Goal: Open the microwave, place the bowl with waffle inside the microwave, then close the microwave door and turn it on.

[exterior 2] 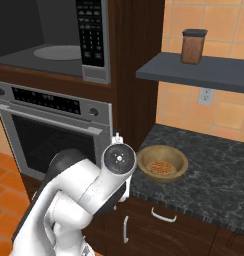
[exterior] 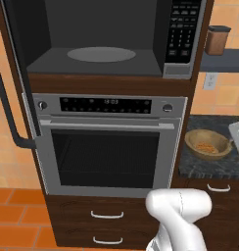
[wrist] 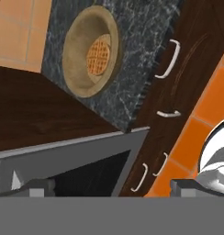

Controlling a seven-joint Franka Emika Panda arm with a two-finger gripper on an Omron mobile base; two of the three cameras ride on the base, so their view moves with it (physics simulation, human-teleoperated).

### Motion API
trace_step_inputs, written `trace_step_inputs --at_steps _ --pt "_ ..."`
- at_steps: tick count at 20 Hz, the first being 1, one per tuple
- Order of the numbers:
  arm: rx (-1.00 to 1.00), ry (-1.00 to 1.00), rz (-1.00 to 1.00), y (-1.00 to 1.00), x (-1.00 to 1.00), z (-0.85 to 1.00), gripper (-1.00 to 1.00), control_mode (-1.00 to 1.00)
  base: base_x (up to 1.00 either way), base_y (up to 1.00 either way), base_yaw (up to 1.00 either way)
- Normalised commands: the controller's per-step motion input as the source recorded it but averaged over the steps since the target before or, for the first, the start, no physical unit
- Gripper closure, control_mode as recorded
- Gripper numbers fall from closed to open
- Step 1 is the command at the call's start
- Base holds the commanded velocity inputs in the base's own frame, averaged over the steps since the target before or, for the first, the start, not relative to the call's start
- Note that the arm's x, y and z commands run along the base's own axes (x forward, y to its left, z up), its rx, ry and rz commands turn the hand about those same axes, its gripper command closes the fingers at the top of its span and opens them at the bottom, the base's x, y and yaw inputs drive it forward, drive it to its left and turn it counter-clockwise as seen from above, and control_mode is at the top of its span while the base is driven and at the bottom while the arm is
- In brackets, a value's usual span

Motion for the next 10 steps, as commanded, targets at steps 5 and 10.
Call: trace_step_inputs --at_steps 5,10 --pt "0.0 0.27 0.14 -1.0 0.1 -0.01 -1.0 -1.0 0.0 0.0 0.0" --pt "0.0 0.13 0.09 -0.9 0.43 -0.12 -1.0 -1.0 0.0 0.0 0.0"
